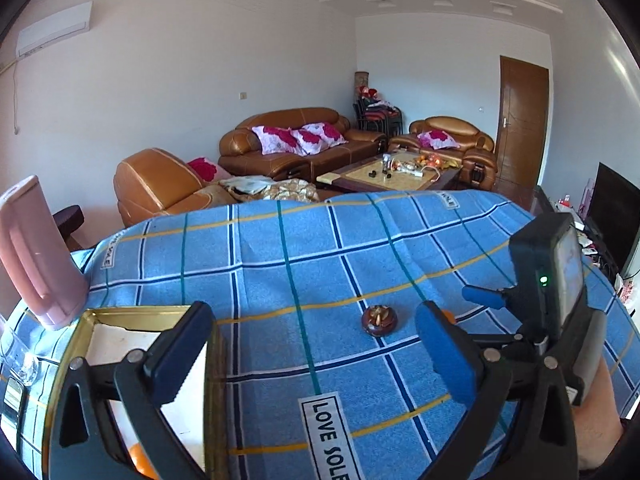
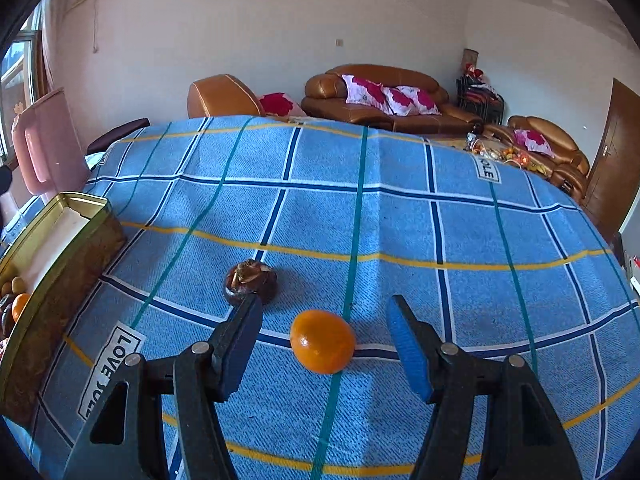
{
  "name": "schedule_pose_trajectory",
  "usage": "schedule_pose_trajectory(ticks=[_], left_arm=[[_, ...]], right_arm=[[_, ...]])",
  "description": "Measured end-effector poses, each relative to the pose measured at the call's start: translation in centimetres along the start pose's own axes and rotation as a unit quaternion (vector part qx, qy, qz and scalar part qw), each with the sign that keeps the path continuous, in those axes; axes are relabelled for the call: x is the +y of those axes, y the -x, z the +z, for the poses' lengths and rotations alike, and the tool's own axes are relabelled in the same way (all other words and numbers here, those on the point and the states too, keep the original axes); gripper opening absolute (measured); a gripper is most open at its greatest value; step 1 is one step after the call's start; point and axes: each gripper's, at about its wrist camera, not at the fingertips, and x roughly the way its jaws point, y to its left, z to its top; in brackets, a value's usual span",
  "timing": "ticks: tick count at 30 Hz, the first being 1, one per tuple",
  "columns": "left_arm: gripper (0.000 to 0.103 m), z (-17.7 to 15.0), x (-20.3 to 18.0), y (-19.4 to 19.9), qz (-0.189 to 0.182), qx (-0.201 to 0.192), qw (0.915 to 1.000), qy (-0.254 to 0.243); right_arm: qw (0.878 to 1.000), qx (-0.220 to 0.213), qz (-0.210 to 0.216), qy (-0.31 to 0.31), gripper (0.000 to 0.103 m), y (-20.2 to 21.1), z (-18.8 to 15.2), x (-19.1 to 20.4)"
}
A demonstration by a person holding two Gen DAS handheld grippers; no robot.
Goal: Organize fruits
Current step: 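Grasp the orange with the right tool while the left tool grasps the last brown fruit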
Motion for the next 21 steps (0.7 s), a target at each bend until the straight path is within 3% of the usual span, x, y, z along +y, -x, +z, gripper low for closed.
schedule_pose_trajectory(ticks=[7, 11, 17, 21], left_arm=[[0.103, -2.0, 0.0, -5.2, 0.007, 0.053, 0.9981, 0.031], [0.101, -2.1, -0.9, -6.5, 0.005, 0.062, 0.9979, 0.017], [0.087, -2.2, -2.6, -9.1, -0.012, 0.096, 0.9953, 0.008], [0.084, -2.3, -4.5, -10.8, -0.027, 0.116, 0.9928, -0.016]], right_arm=[[0.998, 0.039, 0.040, -0.004, 0.040, -1.9, -0.5, -0.4], [0.998, 0.040, 0.044, -0.009, 0.040, -1.9, -0.7, -0.7], [0.999, 0.007, -0.009, -0.047, 0.040, -0.3, -1.0, -3.7], [0.998, -0.002, -0.002, -0.065, 0.040, 0.1, -1.0, -4.6]])
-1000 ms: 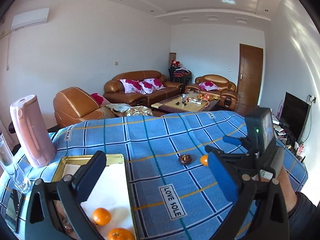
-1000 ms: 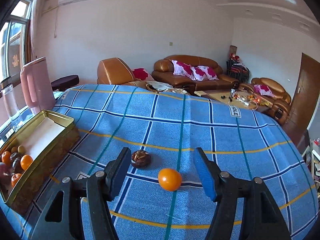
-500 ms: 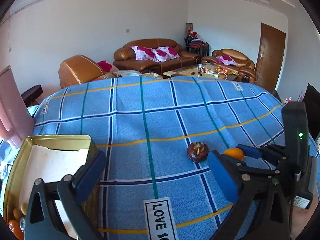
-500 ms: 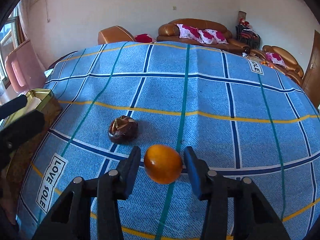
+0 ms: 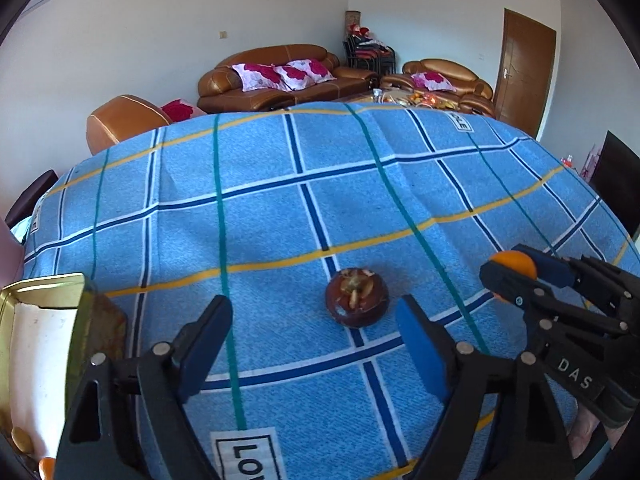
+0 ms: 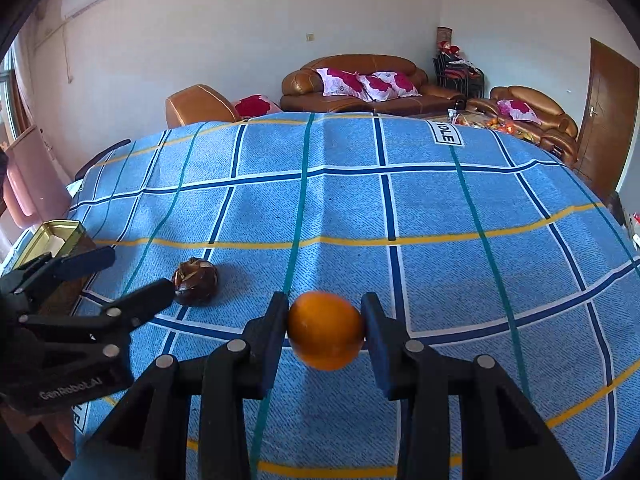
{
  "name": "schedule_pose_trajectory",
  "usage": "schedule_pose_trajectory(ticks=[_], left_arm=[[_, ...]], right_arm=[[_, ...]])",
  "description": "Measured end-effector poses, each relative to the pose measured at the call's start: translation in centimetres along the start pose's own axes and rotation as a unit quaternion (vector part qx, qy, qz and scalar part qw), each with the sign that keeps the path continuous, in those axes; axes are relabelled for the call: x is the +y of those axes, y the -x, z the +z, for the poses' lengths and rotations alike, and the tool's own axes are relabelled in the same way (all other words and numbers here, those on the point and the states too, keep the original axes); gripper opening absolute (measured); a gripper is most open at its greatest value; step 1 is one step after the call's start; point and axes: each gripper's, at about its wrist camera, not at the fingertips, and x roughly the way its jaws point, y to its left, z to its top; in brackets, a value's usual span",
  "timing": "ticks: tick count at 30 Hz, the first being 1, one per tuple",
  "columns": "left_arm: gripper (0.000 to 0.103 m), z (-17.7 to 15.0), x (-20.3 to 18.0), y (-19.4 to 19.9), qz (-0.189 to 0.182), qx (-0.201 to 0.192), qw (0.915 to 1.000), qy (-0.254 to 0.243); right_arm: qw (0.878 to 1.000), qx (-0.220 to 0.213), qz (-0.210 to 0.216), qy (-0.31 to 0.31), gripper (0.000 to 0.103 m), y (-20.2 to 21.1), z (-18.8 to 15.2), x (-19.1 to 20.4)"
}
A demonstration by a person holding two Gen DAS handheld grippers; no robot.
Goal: Organize fruits
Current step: 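Grasp the orange with the right tool while the left tool grasps the last brown fruit, then lift the orange and brown fruit and carry both toward the gold tin tray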
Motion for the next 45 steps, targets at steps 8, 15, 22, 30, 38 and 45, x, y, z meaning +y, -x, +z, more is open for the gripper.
schedule_pose_trajectory(ticks=[8, 15, 22, 30, 38, 45], left_arm=[[0.062, 0.4, -1.2, -2.9, -0.031, 0.045, 0.9985, 0.000], [0.044, 0.9, -1.1, -3.2, -0.041, 0.045, 0.9981, 0.004], [0.042, 0.3, -1.4, -2.4, -0.061, 0.041, 0.9973, -0.005], [0.042, -0.4, -0.5, -0.2, -0.080, 0.005, 0.9968, 0.006], [0.042, -0.1, 0.0, 1.1, -0.089, -0.026, 0.9957, 0.004], [0.042, -0.3, 0.3, 2.0, -0.094, -0.046, 0.9945, 0.005]], right_arm=[[1.000, -0.008, 0.002, 0.014, 0.040, 0.3, 0.1, 0.4], [1.000, -0.010, 0.003, 0.024, 0.040, 0.5, 0.0, 0.8], [0.999, -0.024, 0.011, 0.031, 0.040, 1.1, -0.2, 1.0], [0.998, -0.040, 0.016, 0.044, 0.040, 1.8, -0.4, 1.4], [0.997, -0.062, 0.023, 0.049, 0.040, 2.7, -0.6, 1.5], [0.995, -0.081, 0.027, 0.055, 0.040, 3.5, -0.7, 1.5]])
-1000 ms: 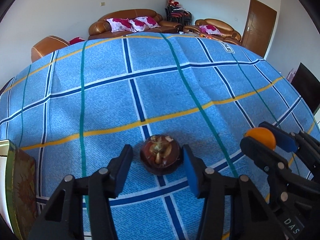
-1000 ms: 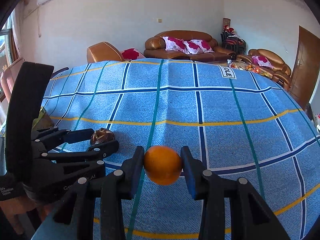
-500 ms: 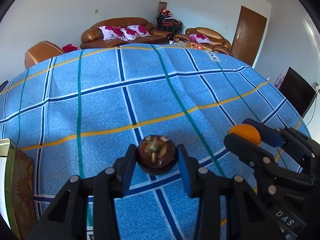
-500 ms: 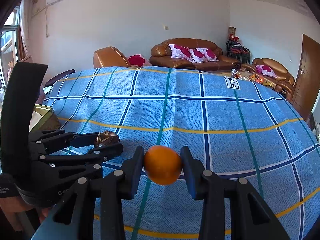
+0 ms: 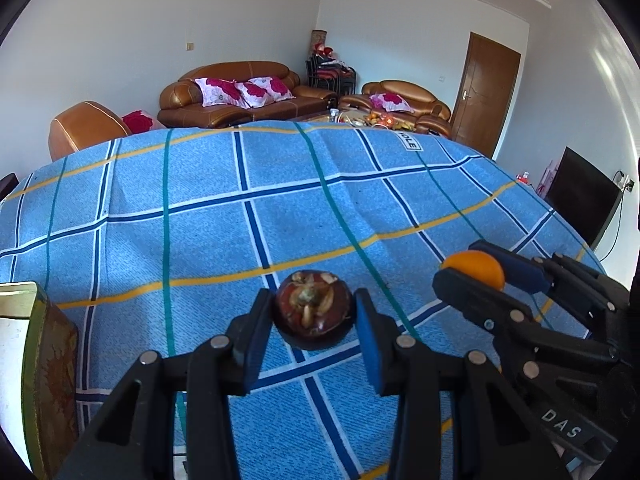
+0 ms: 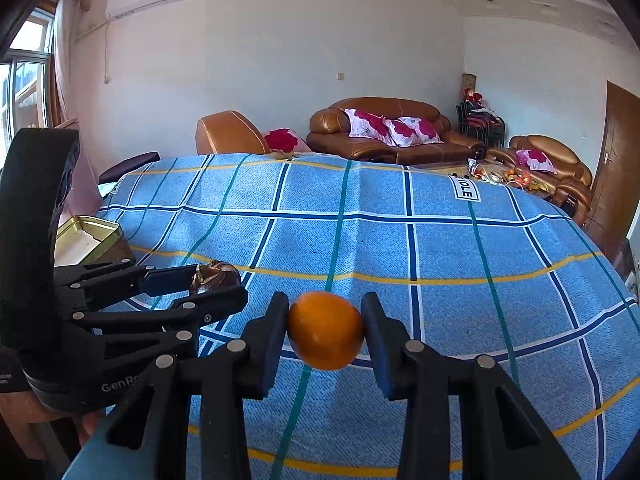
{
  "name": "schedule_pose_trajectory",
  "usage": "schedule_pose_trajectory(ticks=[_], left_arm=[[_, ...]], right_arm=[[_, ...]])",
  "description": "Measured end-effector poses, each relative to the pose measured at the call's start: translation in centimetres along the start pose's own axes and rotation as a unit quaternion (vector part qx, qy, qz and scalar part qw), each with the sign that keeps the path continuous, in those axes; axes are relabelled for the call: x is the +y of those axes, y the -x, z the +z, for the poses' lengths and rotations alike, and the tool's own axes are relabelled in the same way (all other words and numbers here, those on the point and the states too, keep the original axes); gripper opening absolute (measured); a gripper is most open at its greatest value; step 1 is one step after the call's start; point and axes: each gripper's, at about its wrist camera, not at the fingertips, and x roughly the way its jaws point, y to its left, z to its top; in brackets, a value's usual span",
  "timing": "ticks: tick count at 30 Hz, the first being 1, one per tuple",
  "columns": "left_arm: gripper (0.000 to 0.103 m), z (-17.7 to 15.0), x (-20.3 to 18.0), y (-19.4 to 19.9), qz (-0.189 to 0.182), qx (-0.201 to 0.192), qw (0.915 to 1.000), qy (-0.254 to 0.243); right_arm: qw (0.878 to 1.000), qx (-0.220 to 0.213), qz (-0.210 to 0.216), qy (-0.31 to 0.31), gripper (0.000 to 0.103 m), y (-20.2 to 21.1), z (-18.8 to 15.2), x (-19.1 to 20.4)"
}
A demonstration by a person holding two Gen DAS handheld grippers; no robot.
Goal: Organize fruits
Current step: 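Lift the orange and brown fruit and carry both toward the gold tin tray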
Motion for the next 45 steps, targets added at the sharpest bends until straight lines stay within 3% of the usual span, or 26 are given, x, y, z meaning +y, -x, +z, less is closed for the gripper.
schedule_pose_trajectory(ticks=[33, 45], left_arm=[[0.042, -1.1, -1.8, 3.6, 0.026, -0.093, 0.9945, -0.040], [0.042, -1.5, -1.6, 4.4, 0.036, -0.108, 0.9928, -0.036]], right_arm=[[0.998, -0.066, -0.003, 0.022, 0.040, 2.3, -0.3, 0.9], [0.996, -0.085, -0.011, 0.030, 0.040, 2.9, -0.5, 1.2]])
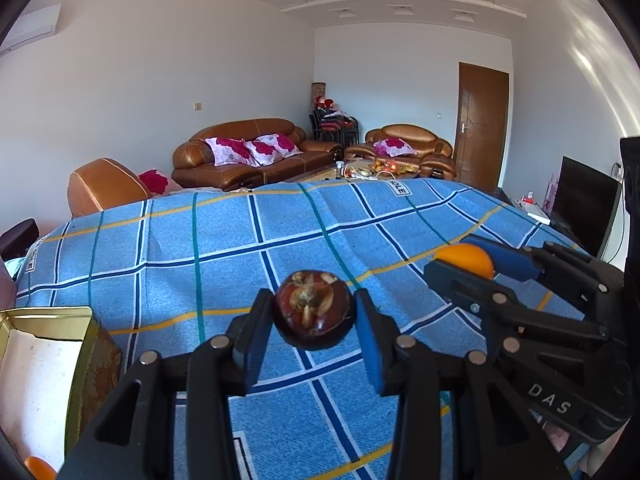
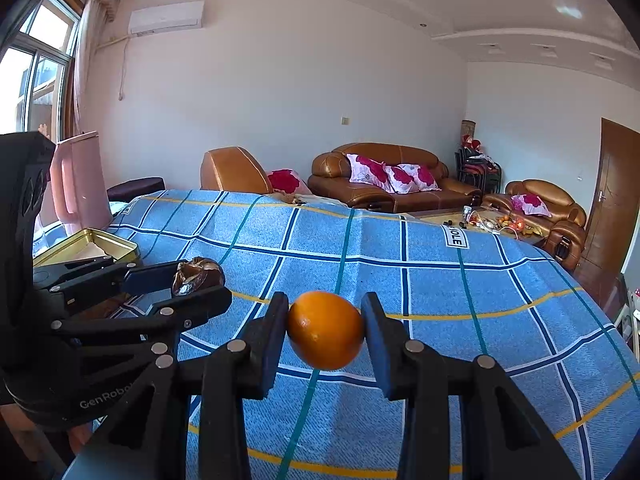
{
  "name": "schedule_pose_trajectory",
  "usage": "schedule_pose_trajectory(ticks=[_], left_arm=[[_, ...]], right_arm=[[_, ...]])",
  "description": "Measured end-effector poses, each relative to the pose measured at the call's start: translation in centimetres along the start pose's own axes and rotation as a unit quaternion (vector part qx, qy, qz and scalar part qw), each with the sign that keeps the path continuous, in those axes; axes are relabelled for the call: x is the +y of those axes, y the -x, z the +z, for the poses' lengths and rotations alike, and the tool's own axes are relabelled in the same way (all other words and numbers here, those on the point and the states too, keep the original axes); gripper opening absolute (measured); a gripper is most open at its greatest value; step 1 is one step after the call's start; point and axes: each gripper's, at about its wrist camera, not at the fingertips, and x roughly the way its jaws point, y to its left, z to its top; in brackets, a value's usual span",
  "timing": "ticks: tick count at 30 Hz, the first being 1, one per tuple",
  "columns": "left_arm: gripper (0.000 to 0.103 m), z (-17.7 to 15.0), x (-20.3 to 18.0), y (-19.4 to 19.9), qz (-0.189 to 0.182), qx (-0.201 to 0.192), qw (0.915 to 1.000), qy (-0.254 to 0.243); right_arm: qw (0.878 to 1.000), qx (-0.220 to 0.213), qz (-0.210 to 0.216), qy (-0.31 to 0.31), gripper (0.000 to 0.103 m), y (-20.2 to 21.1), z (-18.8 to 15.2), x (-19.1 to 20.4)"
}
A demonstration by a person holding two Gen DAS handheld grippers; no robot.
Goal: Organize fruits
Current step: 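Lift the orange and brown fruit and carry both toward the gold tin tray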
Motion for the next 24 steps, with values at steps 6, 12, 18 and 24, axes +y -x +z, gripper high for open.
schedule_pose_trajectory(ticks=[6, 12, 18, 24], left_arm=[[0.042, -0.2, -0.1, 0.7, 0.008, -0.011, 0.9999, 0.001], [0.042, -0.6, -0.1, 1.9, 0.023, -0.030, 0.9993, -0.004], [0.042, -0.7, -0.2, 2.6, 0.032, -0.039, 0.9987, -0.010], [0.042, -0.9, -0.3, 3.1, 0.038, -0.044, 0.9982, -0.016]], right_arm=[[1.000, -0.008, -0.005, 0.005, 0.040, 0.4, -0.1, 0.3], [1.000, -0.019, -0.011, 0.014, 0.040, 1.0, -0.2, 0.6], [0.999, -0.028, -0.017, 0.022, 0.040, 1.4, -0.2, 0.9], [0.998, -0.038, -0.027, 0.045, 0.040, 1.7, -0.2, 1.8]])
